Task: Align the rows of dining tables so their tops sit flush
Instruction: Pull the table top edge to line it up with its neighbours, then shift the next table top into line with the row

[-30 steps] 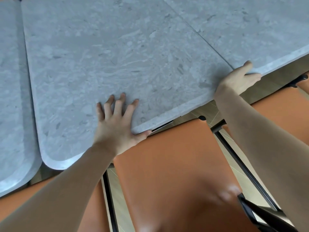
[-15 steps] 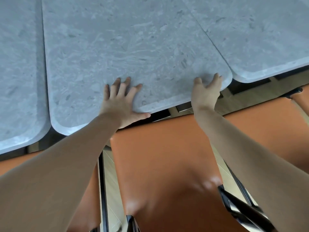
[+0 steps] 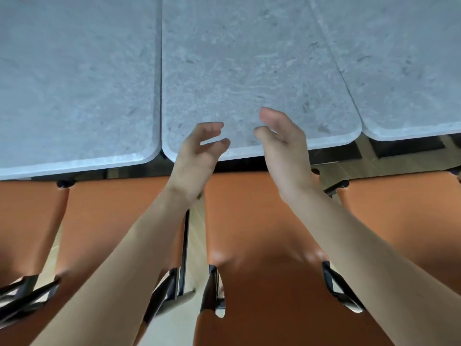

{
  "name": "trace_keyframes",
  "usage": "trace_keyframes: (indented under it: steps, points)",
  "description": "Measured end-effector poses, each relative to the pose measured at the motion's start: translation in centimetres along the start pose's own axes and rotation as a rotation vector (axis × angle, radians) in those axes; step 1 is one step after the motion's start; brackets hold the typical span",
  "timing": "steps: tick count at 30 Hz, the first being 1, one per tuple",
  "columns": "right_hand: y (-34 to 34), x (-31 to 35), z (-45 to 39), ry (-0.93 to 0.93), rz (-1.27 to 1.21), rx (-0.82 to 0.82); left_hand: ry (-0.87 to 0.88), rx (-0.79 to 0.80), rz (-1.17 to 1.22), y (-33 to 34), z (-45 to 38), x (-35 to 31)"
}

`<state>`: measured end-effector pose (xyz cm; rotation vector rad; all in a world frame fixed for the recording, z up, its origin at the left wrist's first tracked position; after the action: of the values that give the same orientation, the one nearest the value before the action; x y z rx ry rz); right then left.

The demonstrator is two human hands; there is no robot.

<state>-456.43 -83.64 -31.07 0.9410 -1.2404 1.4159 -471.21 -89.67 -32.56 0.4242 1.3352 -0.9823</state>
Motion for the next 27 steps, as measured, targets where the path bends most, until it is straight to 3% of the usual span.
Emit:
trace_keyframes:
  steps: [11, 27]
  points:
    - [1.6, 8.4, 13.7, -0.113, 0.019, 0.207, 0.105, -0.253, 0.139, -13.8, 11.5, -5.7]
    - [6.5, 13.0, 38.5, -0.215, -0.023, 0.412, 0.25, -0.332, 0.175, -34.9, 29.1, -4.2]
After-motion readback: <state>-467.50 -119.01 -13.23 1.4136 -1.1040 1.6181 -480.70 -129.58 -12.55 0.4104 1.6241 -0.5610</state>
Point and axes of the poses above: each hand's wrist, its own z-axis away from the middle knuckle, its own y-axis out of the palm, x = y × z, the point moved 4 cm from there along -z, towards the middle knuckle, and after that the axes turned 14 degrees about -x, right-handed, at the moved point
